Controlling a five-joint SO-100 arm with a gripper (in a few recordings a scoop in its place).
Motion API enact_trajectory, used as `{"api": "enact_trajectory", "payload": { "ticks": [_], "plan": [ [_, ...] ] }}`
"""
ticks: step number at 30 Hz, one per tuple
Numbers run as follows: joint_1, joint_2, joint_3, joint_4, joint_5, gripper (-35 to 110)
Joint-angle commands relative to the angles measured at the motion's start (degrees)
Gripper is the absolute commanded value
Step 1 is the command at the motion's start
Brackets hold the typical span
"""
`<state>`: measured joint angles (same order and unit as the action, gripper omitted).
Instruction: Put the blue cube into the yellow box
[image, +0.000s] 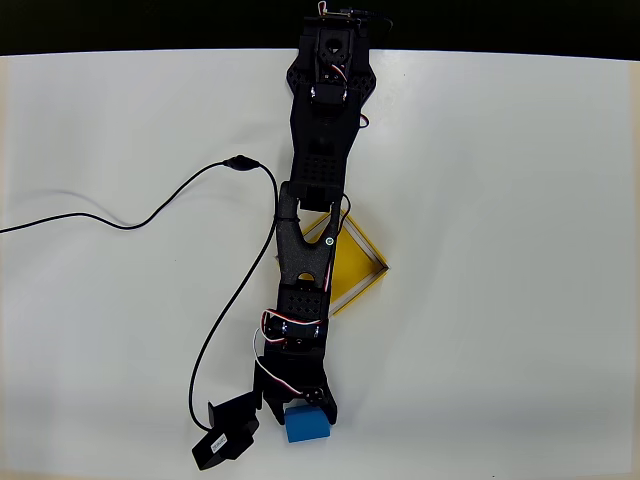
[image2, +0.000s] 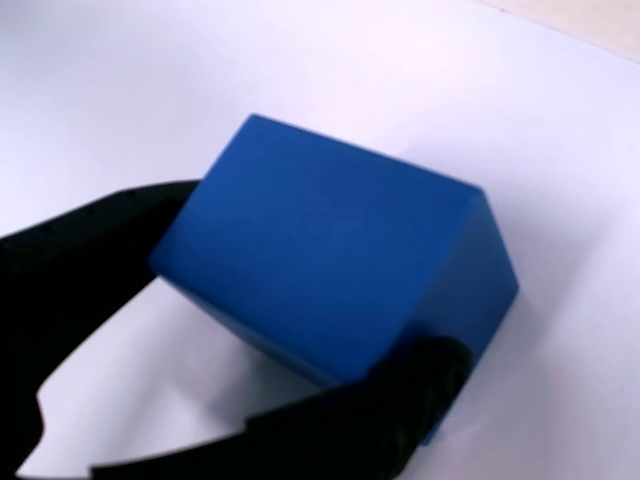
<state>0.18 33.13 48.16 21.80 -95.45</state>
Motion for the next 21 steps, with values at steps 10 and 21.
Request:
{"api": "enact_trajectory", "payload": {
  "ticks": [10, 21],
  "plan": [
    [-0.79, 13.10, 1.32, 4.31, 0.35, 33],
    [-0.88, 24.43, 7.91, 6.59, -0.18, 33]
  ]
}}
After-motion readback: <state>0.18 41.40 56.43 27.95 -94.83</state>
